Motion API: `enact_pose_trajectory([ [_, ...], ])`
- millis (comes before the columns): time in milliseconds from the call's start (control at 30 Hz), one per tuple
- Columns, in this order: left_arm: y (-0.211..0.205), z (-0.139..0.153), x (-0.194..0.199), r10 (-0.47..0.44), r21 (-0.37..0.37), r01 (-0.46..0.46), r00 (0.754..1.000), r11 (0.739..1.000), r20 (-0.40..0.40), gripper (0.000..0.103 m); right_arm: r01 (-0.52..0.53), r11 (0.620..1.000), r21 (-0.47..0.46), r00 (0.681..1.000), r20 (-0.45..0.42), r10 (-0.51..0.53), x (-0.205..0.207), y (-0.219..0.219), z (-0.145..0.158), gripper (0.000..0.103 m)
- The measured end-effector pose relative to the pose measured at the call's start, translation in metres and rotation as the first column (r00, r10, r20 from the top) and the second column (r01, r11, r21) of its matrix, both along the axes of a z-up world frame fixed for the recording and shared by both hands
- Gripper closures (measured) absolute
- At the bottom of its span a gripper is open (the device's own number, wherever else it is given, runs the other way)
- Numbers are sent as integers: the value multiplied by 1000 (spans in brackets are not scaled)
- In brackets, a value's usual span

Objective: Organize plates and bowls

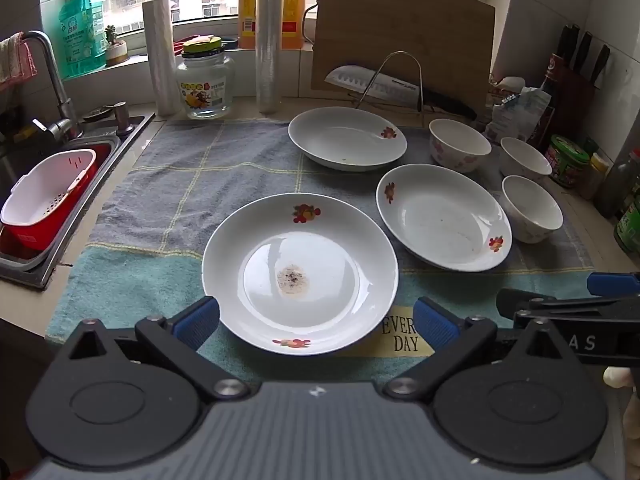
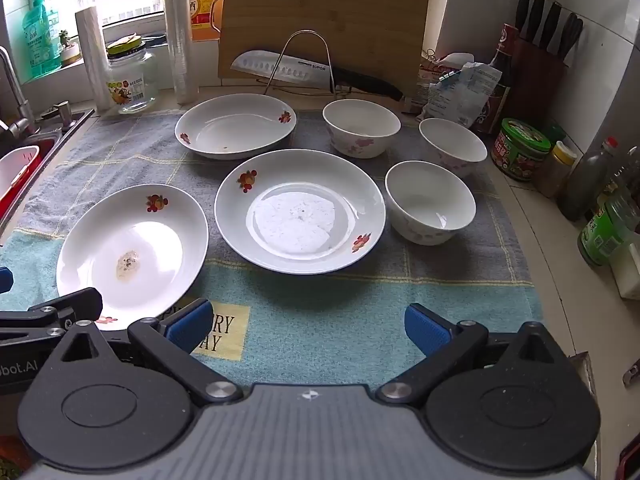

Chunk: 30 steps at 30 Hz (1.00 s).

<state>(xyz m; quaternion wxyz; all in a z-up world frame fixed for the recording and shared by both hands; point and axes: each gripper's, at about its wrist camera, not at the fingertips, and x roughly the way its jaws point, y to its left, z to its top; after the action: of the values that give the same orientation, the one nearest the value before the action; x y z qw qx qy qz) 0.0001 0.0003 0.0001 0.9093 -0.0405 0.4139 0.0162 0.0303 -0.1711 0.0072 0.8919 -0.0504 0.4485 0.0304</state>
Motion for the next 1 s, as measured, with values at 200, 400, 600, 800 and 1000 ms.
enact_pose_trajectory([
  [200, 1, 0, -1, -2, -4, 2, 1000, 1000, 2, 1, 0, 1000, 11, 1000, 0, 0, 0, -1, 1, 0],
  [400, -2, 1, -4, -3, 0, 3, 1000, 1000, 9, 1, 0, 1000, 5, 1000, 5, 0, -4, -6, 3, 0],
  [600, -3, 2, -4, -3, -1, 3, 1000, 1000, 9, 1, 1, 1000, -1, 1000, 6, -1, -5, -4, 4, 0],
  [800, -3, 2, -4, -3, -1, 3, 1000, 1000, 11, 1, 2, 1000, -5, 1000, 8, -2, -7, -5, 5, 0],
  [1000, -3, 2, -5, -3, -2, 3, 1000, 1000, 12, 1, 2, 1000, -5, 1000, 9, -2, -8, -6, 6, 0],
])
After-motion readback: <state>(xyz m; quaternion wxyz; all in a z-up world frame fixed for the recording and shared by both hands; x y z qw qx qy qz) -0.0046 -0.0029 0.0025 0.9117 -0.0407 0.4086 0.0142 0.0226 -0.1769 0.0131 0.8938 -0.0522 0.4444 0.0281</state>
